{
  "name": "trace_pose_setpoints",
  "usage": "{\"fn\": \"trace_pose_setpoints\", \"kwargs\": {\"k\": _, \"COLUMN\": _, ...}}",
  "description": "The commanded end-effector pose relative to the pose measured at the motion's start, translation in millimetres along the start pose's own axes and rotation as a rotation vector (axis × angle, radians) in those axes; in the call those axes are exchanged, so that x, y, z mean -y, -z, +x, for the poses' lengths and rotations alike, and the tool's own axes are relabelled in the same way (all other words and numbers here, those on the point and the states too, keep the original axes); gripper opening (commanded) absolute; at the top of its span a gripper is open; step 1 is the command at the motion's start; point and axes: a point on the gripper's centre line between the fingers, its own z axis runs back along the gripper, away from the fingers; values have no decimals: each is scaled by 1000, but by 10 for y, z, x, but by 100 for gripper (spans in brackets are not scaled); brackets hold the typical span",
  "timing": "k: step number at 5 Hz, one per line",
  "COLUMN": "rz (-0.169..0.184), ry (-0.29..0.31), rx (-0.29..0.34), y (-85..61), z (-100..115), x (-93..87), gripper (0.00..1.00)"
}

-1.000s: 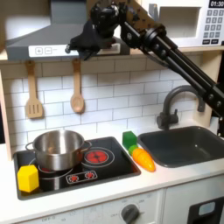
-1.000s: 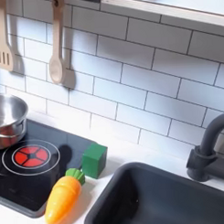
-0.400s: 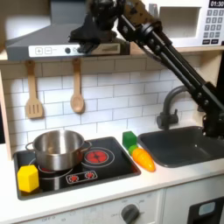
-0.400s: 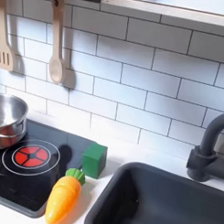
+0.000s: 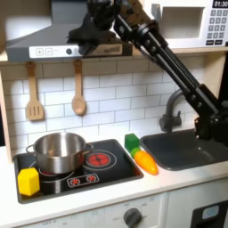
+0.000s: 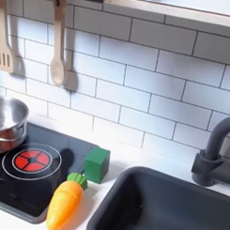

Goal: Push button

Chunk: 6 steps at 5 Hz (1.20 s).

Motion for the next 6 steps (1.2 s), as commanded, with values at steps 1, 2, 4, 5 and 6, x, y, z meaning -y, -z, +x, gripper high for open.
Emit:
{"fn": "trace_pose_setpoints", "kwargs": {"k": 1, "rz": 17, "ry": 19, "rx": -15, "y": 104, "z": -12, "x": -10, "gripper": 0}}
{"fn": "trace_pose_setpoints", "kwargs": {"k": 2, "rz": 25, "ry": 18, "rx": -25, "y": 134, "z": -42, "x": -38, "gripper": 0}}
{"fn": "trace_pose_setpoints", "kwargs": {"k": 4, "rz": 52, "ry": 27, "rx": -42, "y": 171, "z": -51, "x": -100, "gripper": 0}}
{"fn": "trace_pose_setpoints", "kwargs": {"k": 5, "rz": 46, "ry": 39, "rx": -44, "y": 148, "z": -46, "x": -95, "gripper": 0}}
{"fn": "trace_pose_setpoints", "kwargs": {"k": 6, "rz": 87, "ry": 47, "rx": -51, "y": 17, "z": -45, "x": -113, "gripper": 0}}
